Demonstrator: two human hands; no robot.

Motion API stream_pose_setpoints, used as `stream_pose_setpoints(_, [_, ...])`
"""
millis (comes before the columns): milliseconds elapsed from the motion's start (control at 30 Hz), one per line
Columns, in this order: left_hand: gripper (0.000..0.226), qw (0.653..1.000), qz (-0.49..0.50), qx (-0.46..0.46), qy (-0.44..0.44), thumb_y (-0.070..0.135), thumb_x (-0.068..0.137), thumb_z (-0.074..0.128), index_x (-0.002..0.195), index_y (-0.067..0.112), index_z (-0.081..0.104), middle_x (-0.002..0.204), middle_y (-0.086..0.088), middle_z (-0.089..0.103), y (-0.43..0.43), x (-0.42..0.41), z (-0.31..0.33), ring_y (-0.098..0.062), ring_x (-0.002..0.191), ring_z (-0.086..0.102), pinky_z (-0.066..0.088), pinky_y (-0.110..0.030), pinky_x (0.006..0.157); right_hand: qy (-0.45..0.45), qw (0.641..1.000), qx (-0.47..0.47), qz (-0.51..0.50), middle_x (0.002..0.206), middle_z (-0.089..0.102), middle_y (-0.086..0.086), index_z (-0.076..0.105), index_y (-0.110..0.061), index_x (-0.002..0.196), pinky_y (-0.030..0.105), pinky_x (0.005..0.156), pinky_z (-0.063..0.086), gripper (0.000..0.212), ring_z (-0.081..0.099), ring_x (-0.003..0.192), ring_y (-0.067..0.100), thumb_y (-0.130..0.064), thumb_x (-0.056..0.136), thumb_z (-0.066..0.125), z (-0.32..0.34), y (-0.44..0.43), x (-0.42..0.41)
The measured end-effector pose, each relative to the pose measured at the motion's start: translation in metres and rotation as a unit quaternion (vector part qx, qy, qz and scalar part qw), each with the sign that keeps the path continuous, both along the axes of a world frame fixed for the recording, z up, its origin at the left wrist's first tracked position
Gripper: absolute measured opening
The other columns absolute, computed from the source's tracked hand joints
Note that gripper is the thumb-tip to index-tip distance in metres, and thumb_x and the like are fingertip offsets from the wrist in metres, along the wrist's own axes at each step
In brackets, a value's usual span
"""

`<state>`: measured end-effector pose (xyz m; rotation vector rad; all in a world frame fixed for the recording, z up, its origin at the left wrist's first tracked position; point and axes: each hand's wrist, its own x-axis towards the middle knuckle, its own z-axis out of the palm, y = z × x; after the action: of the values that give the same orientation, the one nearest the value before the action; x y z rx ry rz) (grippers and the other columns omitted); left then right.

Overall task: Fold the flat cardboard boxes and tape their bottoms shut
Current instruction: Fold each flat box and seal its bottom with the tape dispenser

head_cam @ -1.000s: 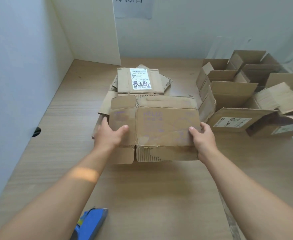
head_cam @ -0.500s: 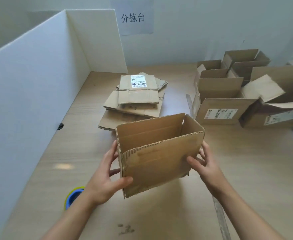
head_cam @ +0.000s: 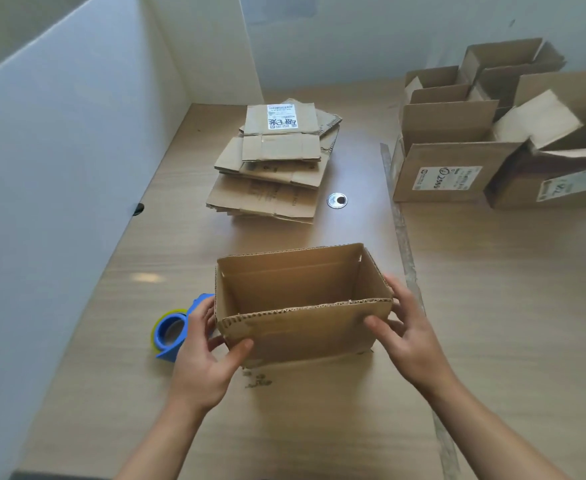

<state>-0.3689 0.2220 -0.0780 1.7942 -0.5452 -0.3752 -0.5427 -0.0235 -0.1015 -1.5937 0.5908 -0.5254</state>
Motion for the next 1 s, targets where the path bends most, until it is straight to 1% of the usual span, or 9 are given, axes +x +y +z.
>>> stream_pose_setpoints(100, [0.062, 0.999, -0.001, 0.038, -0.019, 0.048, 0.063, 0.076, 0.118, 0.059, 0.050, 0.127, 0.025, 0.056, 0.007, 0.009, -0.002, -0.017, 0.120, 0.060, 0.053, -0.034, 0.092, 0.010, 0.997, -0.077, 0.010, 0.138, 0.050, -0.011, 0.053, -0.053, 0.130, 0.046, 0.097, 0.052, 0.052, 0.051, 0.129, 0.015, -0.050, 0.080, 0.066, -0.004, 0.007, 0.004])
stream_pose_setpoints(200, [0.054, 0.991, -0.043, 0.098, -0.086, 0.055, 0.064, 0.071, 0.116, 0.055, 0.057, 0.134, 0.035, 0.044, 0.012, 0.017, -0.004, 0.002, 0.127, 0.048, 0.046, -0.016, 0.091, 0.021, 0.994, -0.106, 0.014, 0.138, 0.043, -0.023, 0.059, -0.056, 0.120, 0.045, 0.101, 0.048, 0.041, 0.048, 0.131, 0.012, -0.064, 0.080, 0.063, -0.008, 0.014, 0.007])
stream_pose_setpoints(267, [0.051, 0.991, -0.046, 0.100, -0.081, 0.058, 0.064, 0.070, 0.114, 0.051, 0.061, 0.133, 0.036, 0.042, 0.013, 0.020, -0.004, 0.004, 0.128, 0.045, 0.046, -0.011, 0.087, 0.028, 0.996, -0.086, 0.004, 0.134, 0.043, -0.023, 0.065, -0.054, 0.112, 0.047, 0.095, 0.051, 0.044, 0.052, 0.125, 0.013, -0.078, 0.076, 0.058, -0.008, 0.016, 0.009])
stream_pose_setpoints(400, [0.050, 0.995, -0.016, 0.089, -0.031, 0.057, 0.064, 0.071, 0.111, 0.040, 0.069, 0.130, 0.024, 0.049, 0.009, 0.025, -0.003, 0.000, 0.122, 0.050, 0.053, -0.031, 0.091, 0.044, 0.996, -0.081, -0.023, 0.128, 0.047, -0.015, 0.064, -0.057, 0.106, 0.042, 0.088, 0.055, 0.029, 0.054, 0.117, 0.006, -0.061, 0.078, 0.064, 0.000, 0.018, 0.011])
stream_pose_setpoints(533, [0.092, 0.993, -0.003, 0.116, -0.009, 0.037, 0.074, 0.081, 0.147, 0.047, 0.025, 0.122, 0.018, 0.048, -0.008, 0.024, -0.003, -0.010, 0.110, 0.057, 0.051, -0.021, 0.079, 0.092, 0.990, -0.087, -0.057, 0.120, 0.049, -0.014, 0.034, -0.065, 0.134, 0.031, 0.084, 0.053, 0.067, 0.056, 0.106, 0.005, -0.032, 0.089, 0.071, 0.003, 0.014, 0.010])
stream_pose_setpoints(667, [0.106, 0.976, -0.056, 0.204, -0.043, 0.031, 0.082, 0.077, 0.146, 0.060, -0.003, 0.119, 0.008, 0.043, -0.024, 0.021, -0.011, -0.010, 0.107, 0.050, 0.045, -0.028, 0.088, 0.171, 0.979, -0.105, -0.028, 0.117, 0.044, -0.012, 0.010, -0.067, 0.144, 0.036, 0.091, 0.049, 0.090, 0.053, 0.107, 0.010, -0.028, 0.090, 0.070, -0.005, 0.009, 0.007])
stream_pose_setpoints(767, [0.102, 0.968, -0.071, 0.235, -0.043, 0.030, 0.082, 0.075, 0.152, 0.051, 0.005, 0.118, 0.005, 0.039, -0.028, 0.022, -0.017, -0.011, 0.104, 0.048, 0.039, -0.024, 0.088, 0.202, 0.972, -0.120, 0.006, 0.117, 0.043, -0.006, 0.013, -0.064, 0.143, 0.033, 0.098, 0.044, 0.086, 0.051, 0.109, 0.013, -0.026, 0.091, 0.069, -0.011, 0.008, 0.004])
stream_pose_setpoints(867, [0.081, 0.973, -0.050, 0.216, -0.067, 0.031, 0.080, 0.078, 0.146, 0.041, 0.033, 0.120, 0.005, 0.039, -0.024, 0.022, -0.024, -0.009, 0.101, 0.051, 0.044, -0.029, 0.088, 0.191, 0.973, -0.129, -0.013, 0.117, 0.046, -0.004, 0.034, -0.056, 0.137, 0.031, 0.093, 0.044, 0.070, 0.053, 0.108, 0.014, -0.022, 0.089, 0.071, -0.015, 0.006, 0.004])
stream_pose_setpoints(1000, [0.048, 0.960, -0.063, 0.246, -0.118, 0.035, 0.087, 0.072, 0.130, 0.020, 0.057, 0.141, 0.003, 0.040, -0.018, 0.016, -0.035, -0.010, 0.122, 0.046, 0.036, -0.022, 0.097, 0.226, 0.949, -0.219, -0.021, 0.120, 0.046, -0.004, 0.063, -0.028, 0.123, 0.026, 0.093, 0.039, 0.034, 0.054, 0.115, 0.021, -0.024, 0.090, 0.070, -0.022, 0.010, 0.004])
